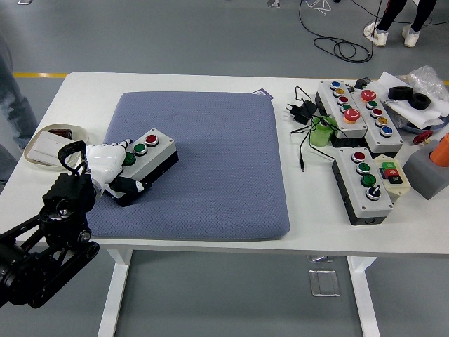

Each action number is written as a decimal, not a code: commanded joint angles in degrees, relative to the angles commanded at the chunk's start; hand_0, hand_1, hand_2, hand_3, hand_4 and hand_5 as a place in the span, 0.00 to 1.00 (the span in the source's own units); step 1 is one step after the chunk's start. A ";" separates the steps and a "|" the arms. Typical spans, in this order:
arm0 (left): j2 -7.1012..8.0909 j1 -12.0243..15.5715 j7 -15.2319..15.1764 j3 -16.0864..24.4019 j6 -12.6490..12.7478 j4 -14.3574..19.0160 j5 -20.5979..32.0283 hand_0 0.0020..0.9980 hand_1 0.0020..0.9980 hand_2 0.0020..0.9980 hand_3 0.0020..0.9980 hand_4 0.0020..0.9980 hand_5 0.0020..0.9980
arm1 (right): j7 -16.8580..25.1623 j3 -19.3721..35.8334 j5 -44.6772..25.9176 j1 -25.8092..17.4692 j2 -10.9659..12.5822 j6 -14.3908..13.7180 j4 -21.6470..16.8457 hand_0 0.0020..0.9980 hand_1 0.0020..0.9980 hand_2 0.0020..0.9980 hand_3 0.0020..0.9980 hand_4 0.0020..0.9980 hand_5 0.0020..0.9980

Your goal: Pick up the button,place it on the desk,press the button,press the button

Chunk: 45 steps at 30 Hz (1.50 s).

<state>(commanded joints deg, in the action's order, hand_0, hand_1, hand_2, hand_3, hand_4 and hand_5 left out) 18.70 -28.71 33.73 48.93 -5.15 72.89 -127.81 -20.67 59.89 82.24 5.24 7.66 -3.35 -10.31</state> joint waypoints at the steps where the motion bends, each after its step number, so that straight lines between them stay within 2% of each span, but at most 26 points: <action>1: 0.07 -0.24 -0.16 0.00 -0.23 -0.35 -0.22 0.47 0.52 0.59 0.92 0.64 0.19 | 0.00 0.04 0.02 0.09 0.01 -0.03 0.00 0.64 0.46 0.61 0.56 0.30 0.24; 4: 0.31 -0.40 -0.58 0.10 -0.34 -0.35 -0.82 0.47 0.52 0.59 0.92 0.64 0.19 | 0.03 0.07 0.04 0.17 0.05 -0.07 0.00 0.64 0.46 0.61 0.56 0.30 0.24; 5: 0.41 -0.42 -0.81 0.14 -0.28 -0.25 -1.09 0.37 0.28 0.26 0.67 0.51 0.00 | 0.03 0.11 0.04 0.17 0.05 -0.09 0.00 0.63 0.46 0.61 0.56 0.30 0.24; 10: 0.96 -0.43 -2.98 0.41 -0.36 0.25 -2.19 0.37 0.28 0.26 0.67 0.51 0.00 | 0.02 0.19 0.16 0.17 0.09 -0.09 0.00 0.63 0.46 0.61 0.56 0.30 0.24; 11: 0.98 -0.40 -4.19 0.47 -0.45 0.15 -2.19 0.33 0.19 0.17 0.37 0.41 0.00 | 0.01 0.28 0.25 0.15 0.10 -0.07 0.00 0.63 0.46 0.61 0.56 0.30 0.24; 13: 0.96 -0.27 -5.64 0.37 -1.01 0.19 -2.19 0.33 0.19 0.17 0.37 0.41 0.00 | -0.03 0.39 0.50 0.18 0.11 0.00 0.00 0.63 0.46 0.61 0.56 0.30 0.24; 16: 0.89 -0.09 -6.16 0.29 -1.14 0.62 -2.19 0.33 0.19 0.17 0.37 0.41 0.00 | -0.09 0.51 0.65 0.20 0.04 0.00 0.00 0.63 0.46 0.61 0.56 0.30 0.24; 17: 0.90 -0.10 -6.65 0.42 -0.85 1.12 -2.19 0.35 0.16 0.13 0.28 0.37 0.00 | -0.11 0.55 0.62 0.20 0.00 -0.01 0.00 0.64 0.45 0.61 0.56 0.30 0.24; 21: 1.32 -0.80 -9.36 0.60 1.48 2.03 -2.19 0.35 0.16 0.13 0.28 0.37 0.00 | -0.12 0.62 0.68 0.28 -0.02 -0.01 0.00 0.64 0.45 0.61 0.56 0.30 0.24; 22: 1.47 -1.16 -10.68 0.83 2.62 1.58 -2.19 0.35 0.16 0.13 0.28 0.37 0.00 | -0.12 0.62 0.67 0.28 -0.02 0.00 0.00 0.64 0.45 0.61 0.56 0.30 0.24; 23: 1.55 -1.38 -12.91 0.98 3.85 1.27 -2.19 0.32 0.13 0.11 0.24 0.36 0.00 | -0.12 0.61 0.67 0.27 -0.02 0.01 0.00 0.64 0.45 0.61 0.56 0.30 0.24; 27: 1.72 -2.80 -22.59 0.56 7.88 -2.43 -2.19 0.32 0.13 0.11 0.24 0.36 0.00 | -0.13 0.49 0.68 0.31 -0.05 0.08 0.00 0.64 0.45 0.61 0.56 0.30 0.24; 30: 1.63 -3.64 -29.55 0.38 9.79 -4.08 -2.19 0.32 0.12 0.11 0.24 0.34 0.00 | -0.16 0.52 0.63 0.26 -0.11 0.06 0.00 0.64 0.45 0.61 0.56 0.30 0.24; 32: 1.84 -5.60 -34.76 -0.50 11.75 -5.98 -2.19 0.32 0.12 0.11 0.24 0.34 0.00 | -0.19 0.56 0.80 0.27 -0.15 0.13 0.00 0.64 0.45 0.61 0.56 0.30 0.24; 39: 2.68 -11.34 -50.45 -4.78 14.18 -11.62 -2.19 0.34 0.13 0.11 0.24 0.33 0.00 | -0.22 0.34 0.56 0.46 -0.12 0.12 0.00 0.64 0.45 0.61 0.56 0.30 0.24; 42: 2.73 -12.52 -53.54 -6.42 14.28 -13.19 -2.19 0.35 0.14 0.11 0.24 0.32 0.00 | -0.24 0.19 0.45 0.49 -0.11 0.14 0.00 0.64 0.45 0.61 0.56 0.30 0.24; 45: 2.21 -12.70 -53.59 -7.12 13.75 -14.18 -2.19 0.35 0.14 0.11 0.24 0.32 0.00 | -0.28 0.07 0.28 0.41 -0.13 0.13 0.00 0.64 0.45 0.61 0.56 0.30 0.24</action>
<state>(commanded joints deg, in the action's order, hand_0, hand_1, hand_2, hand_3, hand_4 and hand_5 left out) 20.90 -41.42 -19.87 41.81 8.60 58.71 -130.00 -20.94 59.97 82.52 5.66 7.53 -3.22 -10.31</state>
